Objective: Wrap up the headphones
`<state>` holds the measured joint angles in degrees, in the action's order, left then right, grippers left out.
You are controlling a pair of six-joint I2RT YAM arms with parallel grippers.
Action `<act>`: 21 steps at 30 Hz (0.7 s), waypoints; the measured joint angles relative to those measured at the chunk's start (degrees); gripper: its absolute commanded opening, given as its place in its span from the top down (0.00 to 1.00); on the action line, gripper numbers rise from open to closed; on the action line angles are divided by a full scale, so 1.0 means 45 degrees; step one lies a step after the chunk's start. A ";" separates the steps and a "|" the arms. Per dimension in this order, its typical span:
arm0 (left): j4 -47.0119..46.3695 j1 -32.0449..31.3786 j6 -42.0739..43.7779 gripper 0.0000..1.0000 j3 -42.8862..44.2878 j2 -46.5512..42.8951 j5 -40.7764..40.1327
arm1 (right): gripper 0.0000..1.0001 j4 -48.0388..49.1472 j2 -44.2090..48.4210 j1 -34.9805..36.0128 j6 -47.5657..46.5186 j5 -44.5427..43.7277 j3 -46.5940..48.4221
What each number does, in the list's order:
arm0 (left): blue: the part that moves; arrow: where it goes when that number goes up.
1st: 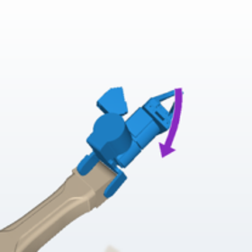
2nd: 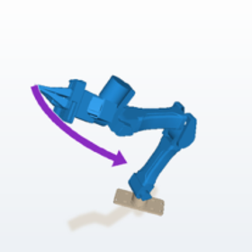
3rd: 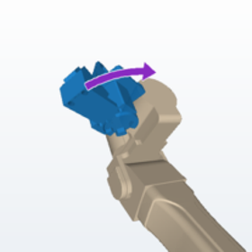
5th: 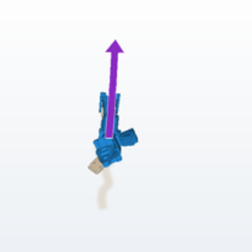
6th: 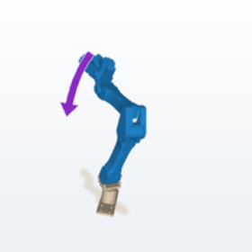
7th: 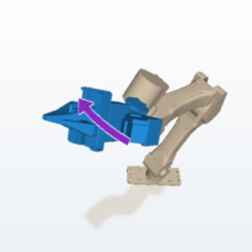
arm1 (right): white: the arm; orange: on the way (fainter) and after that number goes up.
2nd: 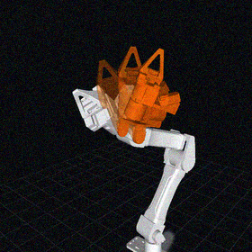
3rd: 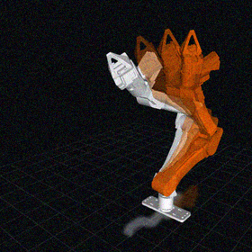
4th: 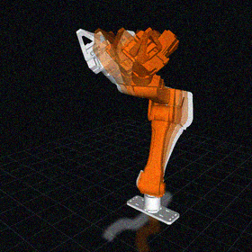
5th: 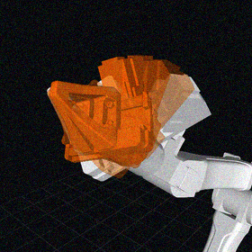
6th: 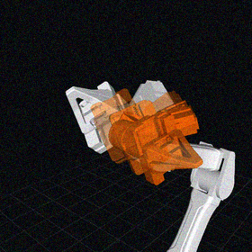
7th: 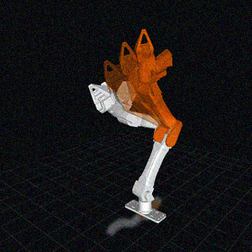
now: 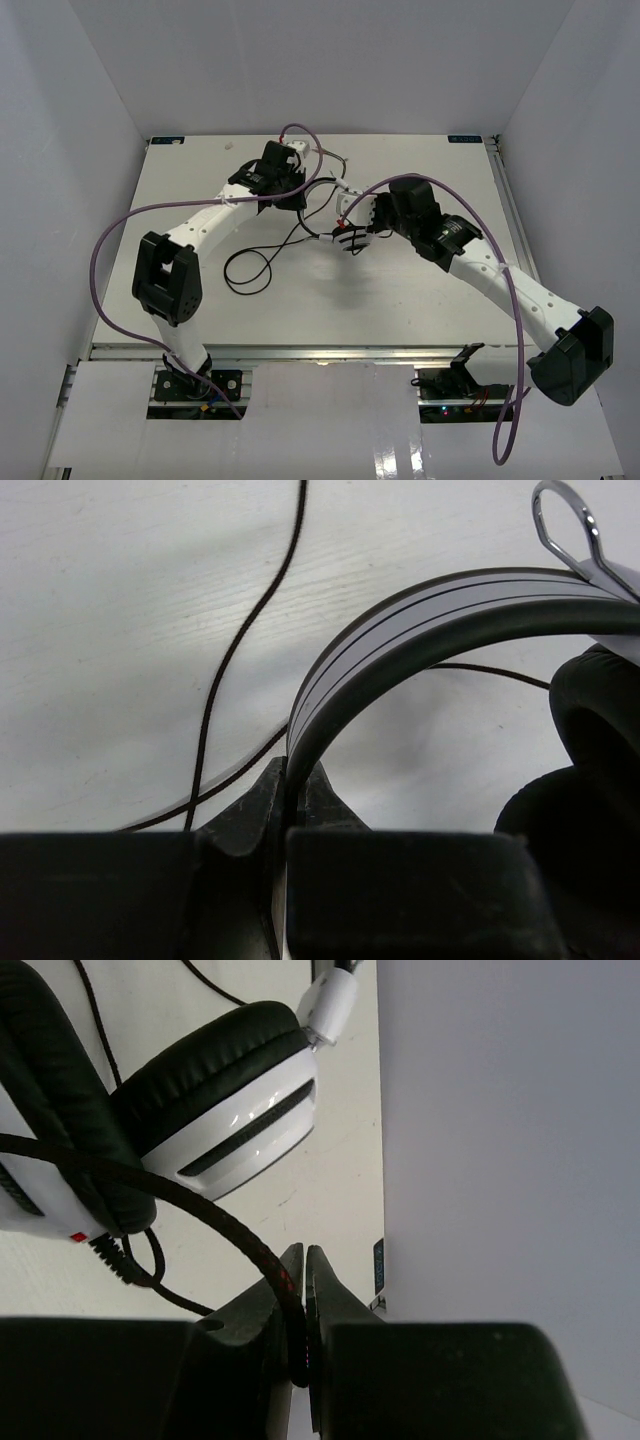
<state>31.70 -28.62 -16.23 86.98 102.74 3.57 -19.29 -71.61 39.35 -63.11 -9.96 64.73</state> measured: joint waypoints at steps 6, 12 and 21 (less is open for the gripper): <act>-0.0042 0.0000 0.1064 1.00 -0.0090 -0.0263 0.1474 | 0.90 -0.0340 -0.0048 -0.0269 -0.0118 0.1462 -0.0025; -0.0051 -0.0114 0.1351 1.00 -0.0314 -0.0263 0.2684 | 0.92 -0.0867 -0.0624 -0.0316 0.0255 0.3298 0.1302; -0.0842 -0.0542 0.0855 1.00 -0.1120 -0.0254 0.4051 | 0.92 -0.0393 -0.1089 -0.0767 0.0920 0.3607 0.1168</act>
<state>27.91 -31.06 -12.38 81.94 101.60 21.80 -21.06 -76.51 35.90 -58.97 6.27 69.99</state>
